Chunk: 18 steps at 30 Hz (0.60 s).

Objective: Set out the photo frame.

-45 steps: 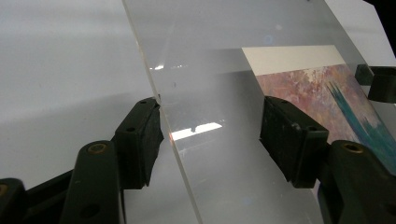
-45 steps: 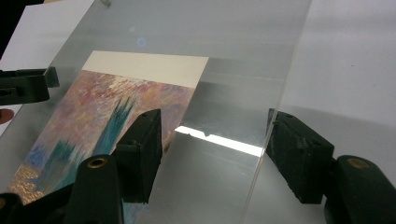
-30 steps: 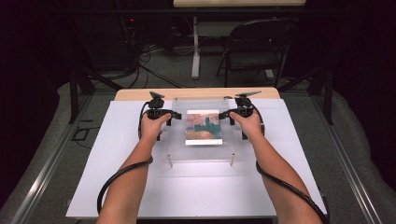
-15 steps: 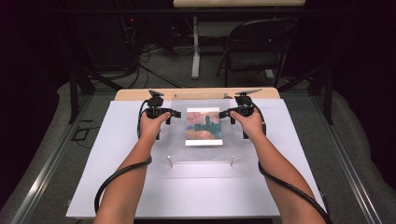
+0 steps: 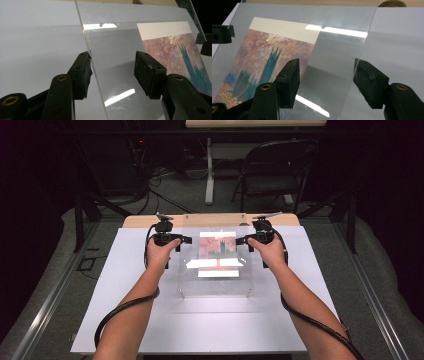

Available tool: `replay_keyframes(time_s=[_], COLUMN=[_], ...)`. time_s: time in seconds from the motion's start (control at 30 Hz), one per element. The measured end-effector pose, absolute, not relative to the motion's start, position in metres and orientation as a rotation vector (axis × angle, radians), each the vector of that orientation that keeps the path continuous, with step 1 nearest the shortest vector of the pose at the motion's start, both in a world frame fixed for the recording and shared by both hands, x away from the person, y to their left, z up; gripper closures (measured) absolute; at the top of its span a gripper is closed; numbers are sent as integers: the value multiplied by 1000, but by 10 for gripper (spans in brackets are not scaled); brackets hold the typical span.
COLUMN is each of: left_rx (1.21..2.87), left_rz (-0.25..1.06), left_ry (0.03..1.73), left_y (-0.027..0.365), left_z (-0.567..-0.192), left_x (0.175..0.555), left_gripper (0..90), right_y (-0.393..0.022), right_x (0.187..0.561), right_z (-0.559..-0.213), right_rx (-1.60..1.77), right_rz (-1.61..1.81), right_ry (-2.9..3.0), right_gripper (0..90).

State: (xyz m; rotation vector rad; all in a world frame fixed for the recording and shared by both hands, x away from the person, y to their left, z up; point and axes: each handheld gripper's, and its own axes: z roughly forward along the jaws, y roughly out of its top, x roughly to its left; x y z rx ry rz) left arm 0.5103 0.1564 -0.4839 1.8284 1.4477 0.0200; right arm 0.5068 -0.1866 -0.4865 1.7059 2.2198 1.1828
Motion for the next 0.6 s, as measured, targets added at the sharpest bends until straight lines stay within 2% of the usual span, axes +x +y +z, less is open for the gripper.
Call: replay_keyframes(time_s=[0.6], left_rx=[1793], left_rz=[55], left_ry=[1398], left_y=[164], left_z=[-458], left_x=[489], left_gripper=[571], right_y=[-189], right_x=[484], right_z=[-462], right_rx=[1625], right_rz=[1219], right_ry=[2196], right_gripper=[439])
